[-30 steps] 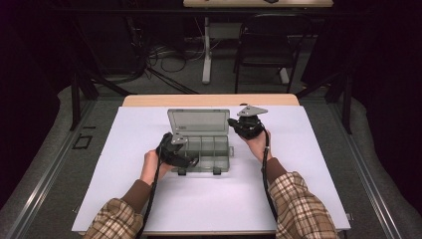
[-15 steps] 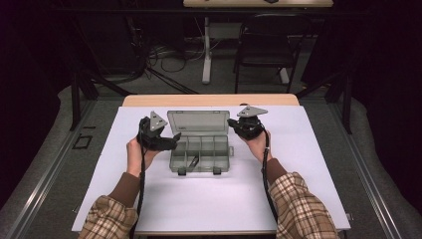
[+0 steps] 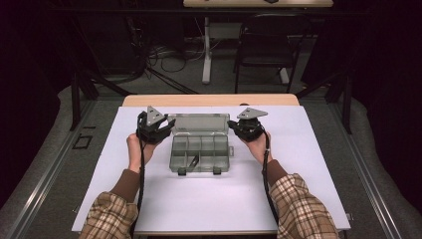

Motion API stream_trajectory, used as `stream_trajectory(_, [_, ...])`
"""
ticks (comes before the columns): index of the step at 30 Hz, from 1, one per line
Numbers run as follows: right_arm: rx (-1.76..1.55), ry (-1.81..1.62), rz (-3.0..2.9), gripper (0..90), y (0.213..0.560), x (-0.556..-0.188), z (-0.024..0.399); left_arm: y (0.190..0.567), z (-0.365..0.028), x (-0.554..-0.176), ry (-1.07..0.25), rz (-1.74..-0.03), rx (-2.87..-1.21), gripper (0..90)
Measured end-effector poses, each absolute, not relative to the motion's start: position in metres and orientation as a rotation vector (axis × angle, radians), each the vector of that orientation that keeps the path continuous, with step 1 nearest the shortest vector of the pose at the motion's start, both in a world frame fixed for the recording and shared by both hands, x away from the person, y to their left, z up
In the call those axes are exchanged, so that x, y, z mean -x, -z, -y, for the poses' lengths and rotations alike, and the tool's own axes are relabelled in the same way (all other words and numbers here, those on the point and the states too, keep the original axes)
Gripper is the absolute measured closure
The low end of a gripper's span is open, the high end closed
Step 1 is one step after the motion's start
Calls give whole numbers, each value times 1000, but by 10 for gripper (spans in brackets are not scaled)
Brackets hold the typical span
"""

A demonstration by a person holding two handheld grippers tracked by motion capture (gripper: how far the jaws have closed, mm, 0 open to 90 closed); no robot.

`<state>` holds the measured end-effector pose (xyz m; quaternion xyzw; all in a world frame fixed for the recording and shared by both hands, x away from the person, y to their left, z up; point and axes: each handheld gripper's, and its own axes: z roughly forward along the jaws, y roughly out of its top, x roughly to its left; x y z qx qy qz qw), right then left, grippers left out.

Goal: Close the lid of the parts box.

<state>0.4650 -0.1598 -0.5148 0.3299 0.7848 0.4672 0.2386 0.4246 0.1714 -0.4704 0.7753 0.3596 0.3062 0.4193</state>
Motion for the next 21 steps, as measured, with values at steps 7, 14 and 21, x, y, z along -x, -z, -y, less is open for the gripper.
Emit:
stream_trajectory(7, [-895, -1260, -2160, 860, 510, -462, 164, 471, -173, -423, -763, -883, -1948, 712])
stream_trajectory(14, [-835, -1258, -2172, 715, 489, -448, 174, 471, -174, -424, -756, -877, -1949, 716])
stream_trajectory(21, [-812, -1267, -2174, 652, 470, -445, 170, 471, -174, -424, -747, -879, -1947, 721])
